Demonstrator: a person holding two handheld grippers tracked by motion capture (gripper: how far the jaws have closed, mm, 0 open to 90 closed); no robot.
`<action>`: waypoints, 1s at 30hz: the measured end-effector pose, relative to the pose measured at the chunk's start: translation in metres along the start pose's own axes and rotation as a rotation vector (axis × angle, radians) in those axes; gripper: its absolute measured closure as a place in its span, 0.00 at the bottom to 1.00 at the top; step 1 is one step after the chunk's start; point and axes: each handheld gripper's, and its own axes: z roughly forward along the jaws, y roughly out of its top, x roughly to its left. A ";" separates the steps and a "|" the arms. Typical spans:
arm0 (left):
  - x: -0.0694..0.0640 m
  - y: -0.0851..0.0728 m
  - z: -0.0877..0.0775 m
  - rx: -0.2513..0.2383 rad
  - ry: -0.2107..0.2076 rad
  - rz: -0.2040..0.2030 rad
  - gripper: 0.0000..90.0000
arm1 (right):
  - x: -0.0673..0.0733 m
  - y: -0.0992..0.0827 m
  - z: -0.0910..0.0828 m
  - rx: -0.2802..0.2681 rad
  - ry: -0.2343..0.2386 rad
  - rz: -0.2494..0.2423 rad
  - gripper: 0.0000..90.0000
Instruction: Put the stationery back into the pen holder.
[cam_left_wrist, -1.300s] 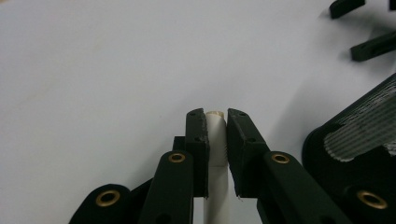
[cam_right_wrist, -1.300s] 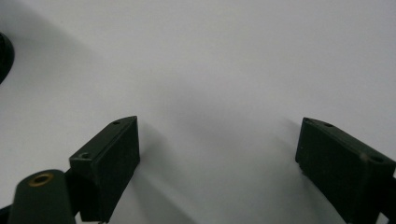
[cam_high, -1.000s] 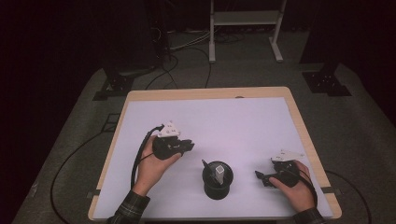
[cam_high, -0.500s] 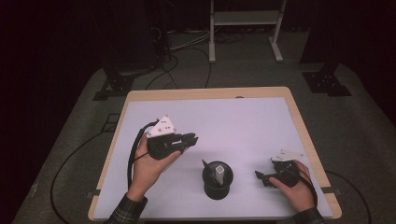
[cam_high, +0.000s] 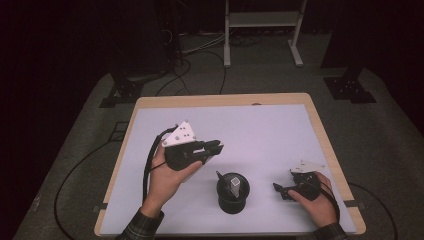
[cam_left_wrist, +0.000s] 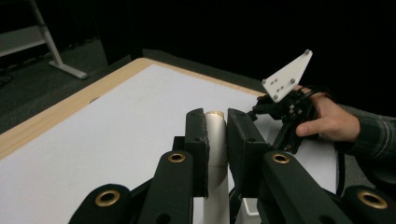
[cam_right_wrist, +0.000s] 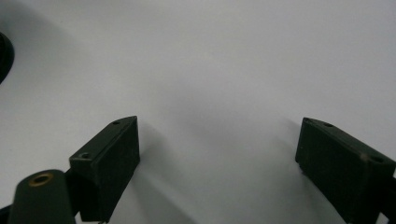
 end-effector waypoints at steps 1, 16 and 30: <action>-0.001 0.001 0.001 -0.001 -0.006 0.002 0.88 | 0.000 0.000 0.000 0.000 0.000 0.001 0.14; -0.015 0.011 0.027 -0.018 -0.083 0.005 0.87 | 0.000 0.000 0.000 -0.001 0.001 0.003 0.14; -0.023 0.010 0.047 -0.009 -0.134 -0.003 0.87 | 0.000 0.000 0.000 -0.001 0.001 0.002 0.14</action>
